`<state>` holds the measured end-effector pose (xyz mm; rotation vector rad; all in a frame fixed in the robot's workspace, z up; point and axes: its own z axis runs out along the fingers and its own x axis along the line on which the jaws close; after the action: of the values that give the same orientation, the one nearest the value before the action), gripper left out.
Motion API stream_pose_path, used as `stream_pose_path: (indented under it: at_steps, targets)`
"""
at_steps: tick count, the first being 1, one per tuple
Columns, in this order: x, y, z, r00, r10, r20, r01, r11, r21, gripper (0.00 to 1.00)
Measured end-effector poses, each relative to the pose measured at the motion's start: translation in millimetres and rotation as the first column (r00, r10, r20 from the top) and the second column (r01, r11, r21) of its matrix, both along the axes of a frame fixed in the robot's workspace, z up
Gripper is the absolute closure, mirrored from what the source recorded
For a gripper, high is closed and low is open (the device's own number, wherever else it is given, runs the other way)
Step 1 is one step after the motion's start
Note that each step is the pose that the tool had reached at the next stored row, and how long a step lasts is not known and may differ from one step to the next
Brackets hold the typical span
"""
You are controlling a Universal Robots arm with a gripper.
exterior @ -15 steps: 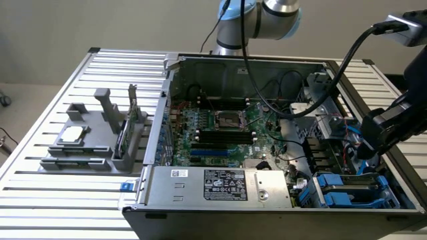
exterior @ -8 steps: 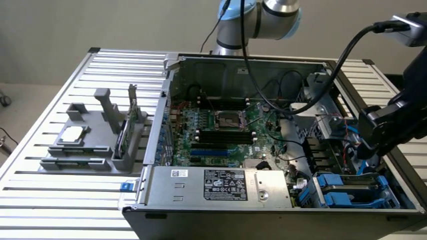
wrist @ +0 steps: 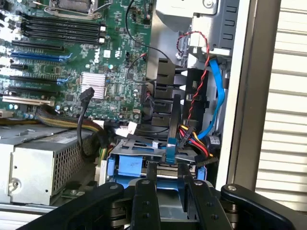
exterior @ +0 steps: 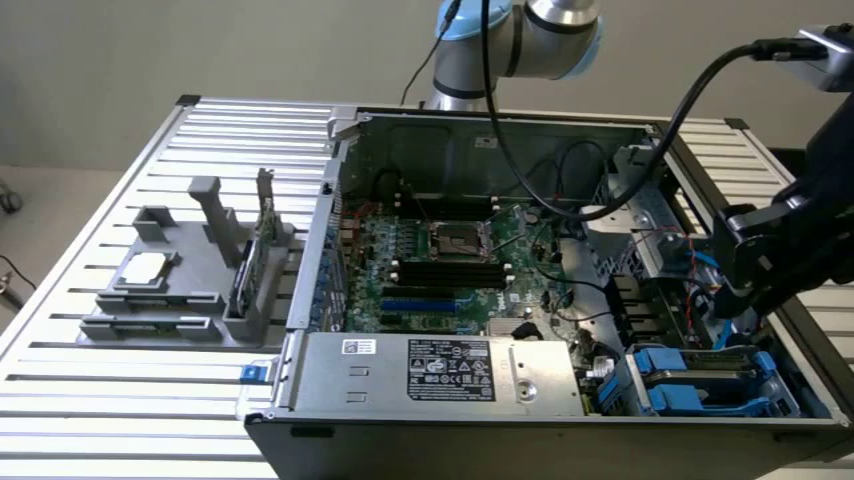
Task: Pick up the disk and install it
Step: 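Insert the first disk wire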
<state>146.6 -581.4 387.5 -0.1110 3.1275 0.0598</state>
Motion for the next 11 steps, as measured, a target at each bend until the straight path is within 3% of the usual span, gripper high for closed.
stream_pose_path:
  at_steps: [11]
  targets:
    - [2.2, 0.2, 0.1, 0.9938, -0.112, 0.0002, 0.112, 0.9938, -0.003, 0.69]
